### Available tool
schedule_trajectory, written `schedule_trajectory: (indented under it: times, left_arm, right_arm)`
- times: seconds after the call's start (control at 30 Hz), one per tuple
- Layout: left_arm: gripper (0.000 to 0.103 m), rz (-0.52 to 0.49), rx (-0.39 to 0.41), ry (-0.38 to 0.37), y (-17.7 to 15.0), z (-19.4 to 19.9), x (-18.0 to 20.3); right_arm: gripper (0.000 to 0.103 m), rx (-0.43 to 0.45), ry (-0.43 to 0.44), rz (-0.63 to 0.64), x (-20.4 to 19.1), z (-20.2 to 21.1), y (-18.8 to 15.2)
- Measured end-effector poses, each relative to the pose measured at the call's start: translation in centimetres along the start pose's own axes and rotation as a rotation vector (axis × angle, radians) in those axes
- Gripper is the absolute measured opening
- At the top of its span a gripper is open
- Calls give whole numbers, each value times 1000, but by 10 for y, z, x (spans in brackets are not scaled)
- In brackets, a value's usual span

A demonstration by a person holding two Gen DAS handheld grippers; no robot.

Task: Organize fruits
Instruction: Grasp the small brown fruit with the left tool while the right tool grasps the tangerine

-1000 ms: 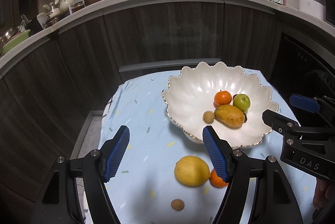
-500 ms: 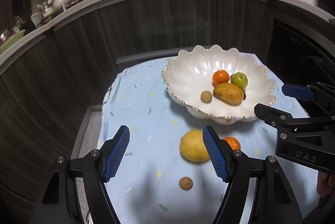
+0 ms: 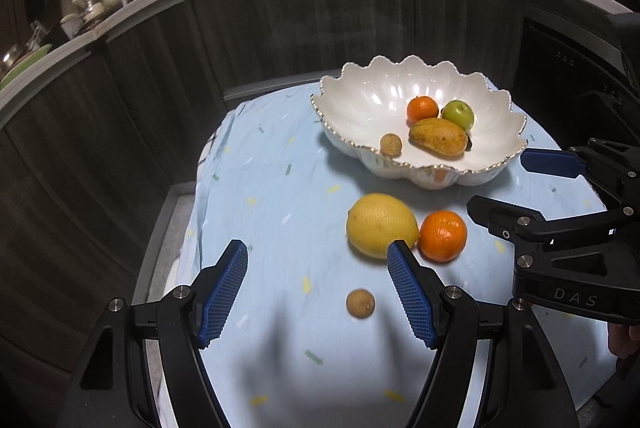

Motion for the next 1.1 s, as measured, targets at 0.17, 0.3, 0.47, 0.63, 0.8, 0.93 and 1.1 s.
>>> schedule_trajectory:
  times: [0.17,0.3,0.47,0.63,0.8,0.93,1.1]
  left_arm:
    - [72,29,-6,18,-14,0,3]
    - [72,47,-28,23,-24,-5,7]
    - [72,53,-38,29,-32,-13,12]
    - [71,44,-64,21,-38,-24,18]
    - [63,37,-90,5,-43,-35,24]
    - [58,29,-105,-6,-46,-42,26]
    - [51,31,-134,-13,-51,-53,27]
  right_arm:
    - [71,-1,35,59,-6,-6,-5]
    - [71,-7,57,102,-10,-12,-9]
    - [71,-23,86,126,-11,-21,-15]
    - [71,-39,110,140,-11,-33,-20]
    - [71,-45,132,160,-11,-41,-22]
    - [71,-43,150,194,-14,-47,-22]
    - [71,-55,170,227,-18,-54,-26]
Point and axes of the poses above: each gripper's, at about its wrist camera, not at the fingertips, and z roughly against the way its jaws point, x to its right, y to its top, the point moved 7 cm from there along -z, roughly the way its jaws point, and after that the axes turned 3 degrees about y, right-handed, at the moved point
